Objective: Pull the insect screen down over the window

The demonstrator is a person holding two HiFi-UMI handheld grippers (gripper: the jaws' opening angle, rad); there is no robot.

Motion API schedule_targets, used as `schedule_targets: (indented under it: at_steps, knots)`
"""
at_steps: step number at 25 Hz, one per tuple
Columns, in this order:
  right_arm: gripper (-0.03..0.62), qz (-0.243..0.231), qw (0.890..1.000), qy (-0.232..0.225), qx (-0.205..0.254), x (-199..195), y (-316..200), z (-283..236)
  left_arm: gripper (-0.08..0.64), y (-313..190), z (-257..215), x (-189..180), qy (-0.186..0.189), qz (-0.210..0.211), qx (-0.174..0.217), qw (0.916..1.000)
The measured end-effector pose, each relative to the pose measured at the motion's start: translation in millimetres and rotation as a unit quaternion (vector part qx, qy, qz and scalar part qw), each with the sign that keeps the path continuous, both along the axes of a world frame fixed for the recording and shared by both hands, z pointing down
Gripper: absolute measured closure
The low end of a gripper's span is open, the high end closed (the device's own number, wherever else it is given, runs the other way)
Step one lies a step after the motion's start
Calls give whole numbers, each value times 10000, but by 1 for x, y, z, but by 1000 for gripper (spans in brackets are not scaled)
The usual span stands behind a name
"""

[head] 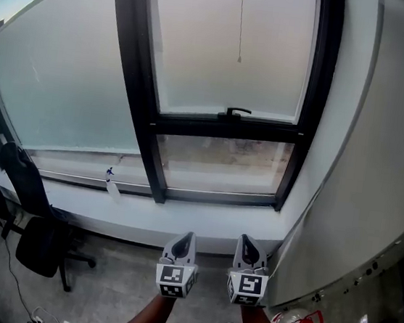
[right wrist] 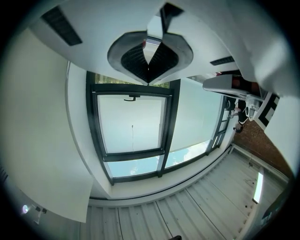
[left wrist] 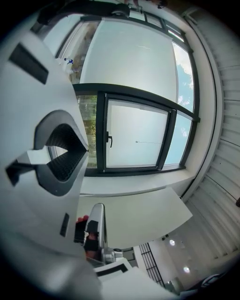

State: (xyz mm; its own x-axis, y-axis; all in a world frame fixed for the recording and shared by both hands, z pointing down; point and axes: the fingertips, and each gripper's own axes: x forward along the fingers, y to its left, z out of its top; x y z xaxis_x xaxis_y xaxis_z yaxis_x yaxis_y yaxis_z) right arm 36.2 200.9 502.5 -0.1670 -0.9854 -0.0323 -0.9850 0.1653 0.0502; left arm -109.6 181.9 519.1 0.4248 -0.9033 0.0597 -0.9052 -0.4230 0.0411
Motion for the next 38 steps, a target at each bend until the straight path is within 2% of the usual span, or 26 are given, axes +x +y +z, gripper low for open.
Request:
schedule_targets:
  at_steps: [4,8,16,21,24,31,38]
  knots:
    - [595,-4,10000,77,-38,7,-1,-3,567,0,2,6,-65,15,-17,10000]
    - [595,-35,9998,163,-72,14,-3,-4,566,-1,0,13,76,-32,-158,9998]
    - [595,-105,9998,-2,-184,47,-17,4,566,-10,13,42,-202,-99,-191,9996]
    - [595,-210,9995,-88,-241,69,-27,13,566,-14,20,54,214,-234,-455,9985]
    - [595,-273,9992,12,-275,76,-37,19,566,-20,26,55,146,-390,-475,9980]
    - [595,-455,9984,70,-339,61,-76,31,566,-54,50,44,-169,-452,-509,9975]
    - [595,-355,9988,226,-244,34,-146,20,566,-128,30,23,-212,-316,-349,9987]
